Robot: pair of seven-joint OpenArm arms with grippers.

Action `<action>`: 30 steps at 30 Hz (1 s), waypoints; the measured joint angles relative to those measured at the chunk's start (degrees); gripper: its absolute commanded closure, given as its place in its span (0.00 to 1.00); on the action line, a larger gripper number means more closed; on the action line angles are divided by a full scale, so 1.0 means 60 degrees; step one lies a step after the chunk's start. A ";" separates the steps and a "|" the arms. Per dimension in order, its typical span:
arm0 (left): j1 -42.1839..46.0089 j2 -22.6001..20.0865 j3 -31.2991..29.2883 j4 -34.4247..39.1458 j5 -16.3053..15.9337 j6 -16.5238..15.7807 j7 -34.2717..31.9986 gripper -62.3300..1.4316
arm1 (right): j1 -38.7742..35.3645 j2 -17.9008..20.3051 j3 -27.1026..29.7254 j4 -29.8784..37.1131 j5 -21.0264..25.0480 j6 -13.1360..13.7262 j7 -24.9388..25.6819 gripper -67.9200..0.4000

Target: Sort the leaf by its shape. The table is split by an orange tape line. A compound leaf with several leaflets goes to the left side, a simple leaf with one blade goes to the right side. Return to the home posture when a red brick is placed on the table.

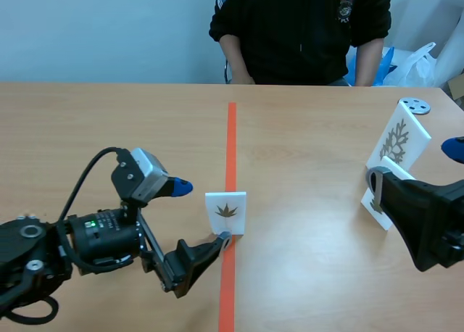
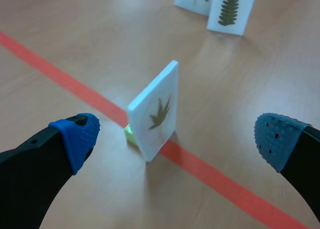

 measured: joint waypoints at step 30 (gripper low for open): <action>-0.2040 0.1716 0.2200 -0.3581 0.1158 0.1308 -0.1665 0.25 | 0.0000 -0.0426 0.0000 0.0000 0.0004 -0.0033 0.0000 0.00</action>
